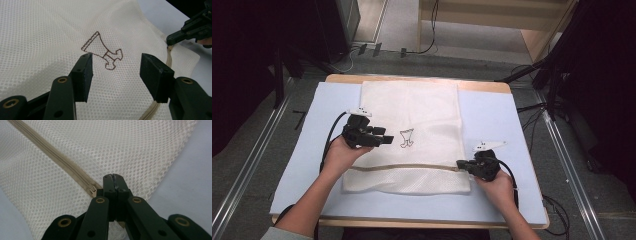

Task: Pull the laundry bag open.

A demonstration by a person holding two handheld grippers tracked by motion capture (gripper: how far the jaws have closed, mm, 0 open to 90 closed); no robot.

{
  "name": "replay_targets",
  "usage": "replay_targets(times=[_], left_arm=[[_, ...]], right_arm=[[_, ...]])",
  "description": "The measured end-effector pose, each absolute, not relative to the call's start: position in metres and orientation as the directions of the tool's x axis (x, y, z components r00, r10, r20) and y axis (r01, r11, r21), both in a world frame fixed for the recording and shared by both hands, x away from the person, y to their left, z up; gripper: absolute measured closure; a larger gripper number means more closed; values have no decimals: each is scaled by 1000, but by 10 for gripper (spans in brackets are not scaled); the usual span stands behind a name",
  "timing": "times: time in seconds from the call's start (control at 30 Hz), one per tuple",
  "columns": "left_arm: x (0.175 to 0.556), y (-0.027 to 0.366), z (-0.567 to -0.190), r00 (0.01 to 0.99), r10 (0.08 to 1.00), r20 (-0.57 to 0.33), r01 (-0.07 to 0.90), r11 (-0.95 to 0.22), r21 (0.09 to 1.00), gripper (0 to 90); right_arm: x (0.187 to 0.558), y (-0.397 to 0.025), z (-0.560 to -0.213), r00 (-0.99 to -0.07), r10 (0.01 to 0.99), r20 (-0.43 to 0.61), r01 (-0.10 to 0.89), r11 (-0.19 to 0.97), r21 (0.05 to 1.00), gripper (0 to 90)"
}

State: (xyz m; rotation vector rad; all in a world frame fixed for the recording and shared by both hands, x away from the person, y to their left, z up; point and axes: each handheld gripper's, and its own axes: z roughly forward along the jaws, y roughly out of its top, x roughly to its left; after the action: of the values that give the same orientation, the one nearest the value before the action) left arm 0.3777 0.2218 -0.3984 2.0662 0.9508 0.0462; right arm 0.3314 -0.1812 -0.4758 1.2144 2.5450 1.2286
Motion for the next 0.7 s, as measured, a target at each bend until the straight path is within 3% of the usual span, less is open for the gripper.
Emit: replay_targets(times=[0.37, 0.7], left_arm=[[379, 221, -399, 711, 644, -283, 610, -363, 705, 451], [379, 219, -400, 718, 639, -277, 606, -378, 700, 451]], right_arm=[[329, -186, -476, -682, 664, 305, 653, 366, 663, 900], [332, -180, -477, -689, 669, 279, 636, 374, 675, 900]])
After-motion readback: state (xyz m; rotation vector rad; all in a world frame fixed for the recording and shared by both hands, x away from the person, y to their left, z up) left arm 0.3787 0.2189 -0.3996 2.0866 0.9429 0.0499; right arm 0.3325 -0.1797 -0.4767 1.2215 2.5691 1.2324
